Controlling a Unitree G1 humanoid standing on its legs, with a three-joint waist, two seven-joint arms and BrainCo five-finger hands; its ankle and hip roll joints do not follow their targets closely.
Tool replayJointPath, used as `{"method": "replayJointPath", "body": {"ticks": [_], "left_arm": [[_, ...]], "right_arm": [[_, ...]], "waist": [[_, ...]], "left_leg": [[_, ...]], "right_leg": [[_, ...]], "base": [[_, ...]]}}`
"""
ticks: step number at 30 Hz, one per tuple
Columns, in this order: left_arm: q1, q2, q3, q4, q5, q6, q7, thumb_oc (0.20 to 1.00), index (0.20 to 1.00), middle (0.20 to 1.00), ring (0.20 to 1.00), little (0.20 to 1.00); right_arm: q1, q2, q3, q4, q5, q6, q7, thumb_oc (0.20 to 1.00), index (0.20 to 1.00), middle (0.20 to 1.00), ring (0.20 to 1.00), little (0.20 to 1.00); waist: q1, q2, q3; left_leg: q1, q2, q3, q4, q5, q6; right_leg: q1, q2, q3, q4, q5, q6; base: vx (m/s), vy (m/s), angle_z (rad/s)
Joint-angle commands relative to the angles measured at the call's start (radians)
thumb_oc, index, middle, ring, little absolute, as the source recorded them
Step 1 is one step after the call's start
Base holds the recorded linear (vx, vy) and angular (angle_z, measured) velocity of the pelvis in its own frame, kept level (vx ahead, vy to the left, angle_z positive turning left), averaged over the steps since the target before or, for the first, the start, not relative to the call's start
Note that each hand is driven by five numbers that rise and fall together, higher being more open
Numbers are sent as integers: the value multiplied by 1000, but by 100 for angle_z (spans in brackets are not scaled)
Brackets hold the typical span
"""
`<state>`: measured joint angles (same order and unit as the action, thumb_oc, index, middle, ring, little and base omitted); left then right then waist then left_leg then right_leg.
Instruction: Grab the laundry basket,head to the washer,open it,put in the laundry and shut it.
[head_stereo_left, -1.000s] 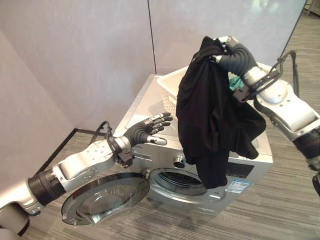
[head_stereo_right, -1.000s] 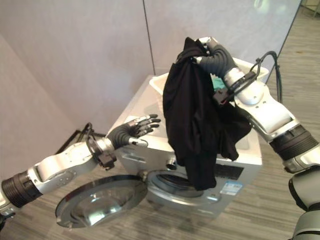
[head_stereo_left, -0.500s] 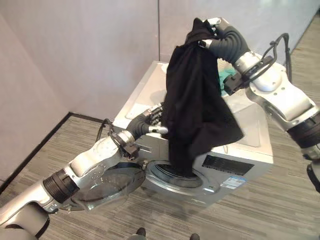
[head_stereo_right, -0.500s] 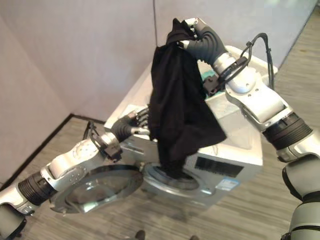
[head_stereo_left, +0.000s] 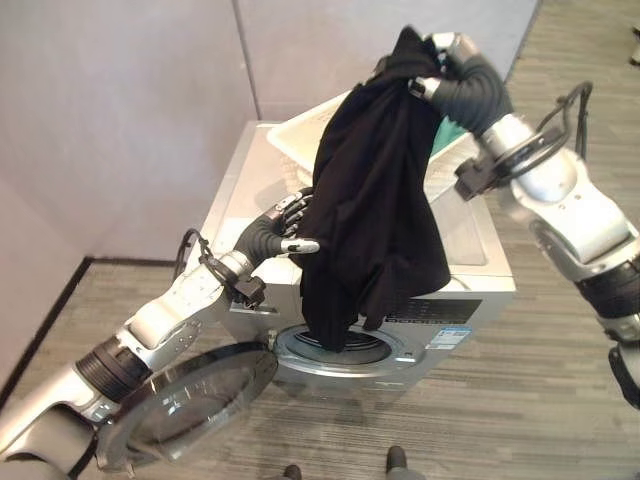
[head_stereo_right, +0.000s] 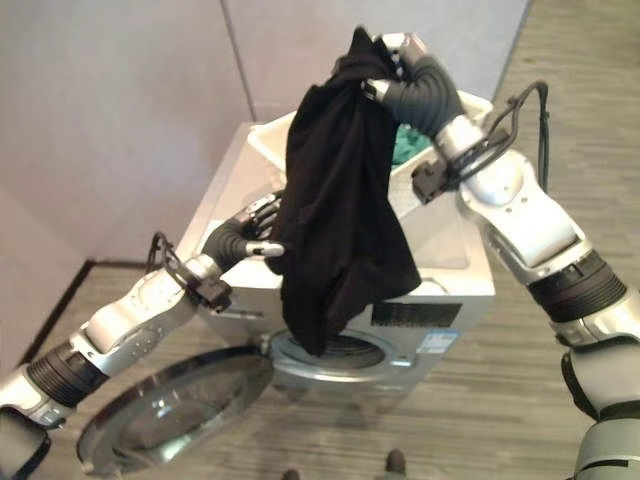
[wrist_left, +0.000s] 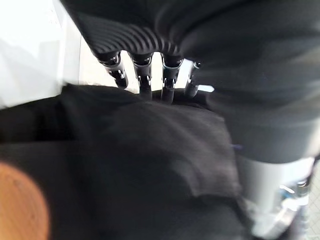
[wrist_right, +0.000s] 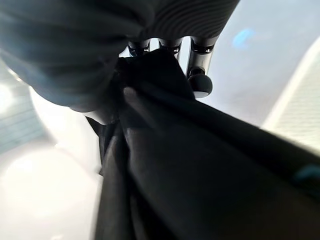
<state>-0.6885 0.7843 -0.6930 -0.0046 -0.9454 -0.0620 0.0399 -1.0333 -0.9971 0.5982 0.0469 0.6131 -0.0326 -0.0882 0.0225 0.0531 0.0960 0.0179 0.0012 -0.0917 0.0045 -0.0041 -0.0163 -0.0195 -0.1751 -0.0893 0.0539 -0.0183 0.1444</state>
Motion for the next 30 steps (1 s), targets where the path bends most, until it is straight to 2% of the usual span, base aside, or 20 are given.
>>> {"method": "replayJointPath", "body": {"ticks": [1, 4, 11, 16, 24, 27, 30], "left_arm": [[-30, 84, -8, -31, -65, -65, 3, 1000, 1000, 1000, 1000, 1000], [-58, 120, -48, -55, -112, -76, 4, 1000, 1000, 1000, 1000, 1000], [-64, 197, -91, -141, -150, -82, -6, 1000, 1000, 1000, 1000, 1000], [-65, 218, -94, -183, -148, -89, -7, 1000, 1000, 1000, 1000, 1000], [-85, 168, -62, -146, -78, -90, 25, 1000, 1000, 1000, 1000, 1000], [-126, 137, -81, -112, -73, -84, 32, 1000, 1000, 1000, 1000, 1000], [-246, 106, -137, -49, -100, -88, 49, 1000, 1000, 1000, 1000, 1000]], "right_arm": [[-107, -11, -9, -27, 33, -71, -26, 200, 200, 200, 200, 200], [-138, -18, 38, -15, 48, -82, -20, 200, 200, 200, 200, 200], [-177, -25, 66, 21, 64, -104, -25, 200, 200, 200, 200, 200], [-196, -17, 75, 52, 54, -111, -32, 200, 200, 200, 200, 200], [-195, -5, 69, 34, 31, -103, -31, 200, 200, 200, 200, 200], [-227, 11, 87, 45, 30, -100, -35, 200, 200, 200, 200, 200], [-302, 40, 130, 85, 41, -97, -49, 200, 200, 200, 200, 200]], "waist": [[44, -80, -63], [49, -92, -80], [53, -92, -91], [58, -90, -95], [61, -87, -99], [59, -84, -102], [51, -81, -109]], "left_leg": [[21, 34, -11, -12, -92, -15], [25, 63, -11, -31, -67, -42], [38, 85, -25, -52, -41, -64], [50, 93, -33, -63, -36, -71], [65, 96, -37, -73, -38, -73], [69, 97, -37, -80, -35, -72], [75, 98, -34, -90, -32, -74]], "right_leg": [[31, -11, 3, -13, 17, 29], [76, -2, -10, -96, 25, 24], [100, 12, -39, -126, 27, 15], [118, 16, -52, -135, 26, 11], [131, 16, -65, -135, 24, 9], [132, 16, -63, -135, 25, 8], [133, 16, -67, -137, 26, 9]], "base": [[2, -150, -22], [-45, -162, -5], [-25, -58, 4], [-5, -22, 13], [8, -7, 7], [0, 0, 0], [0, 0, 0]]}}
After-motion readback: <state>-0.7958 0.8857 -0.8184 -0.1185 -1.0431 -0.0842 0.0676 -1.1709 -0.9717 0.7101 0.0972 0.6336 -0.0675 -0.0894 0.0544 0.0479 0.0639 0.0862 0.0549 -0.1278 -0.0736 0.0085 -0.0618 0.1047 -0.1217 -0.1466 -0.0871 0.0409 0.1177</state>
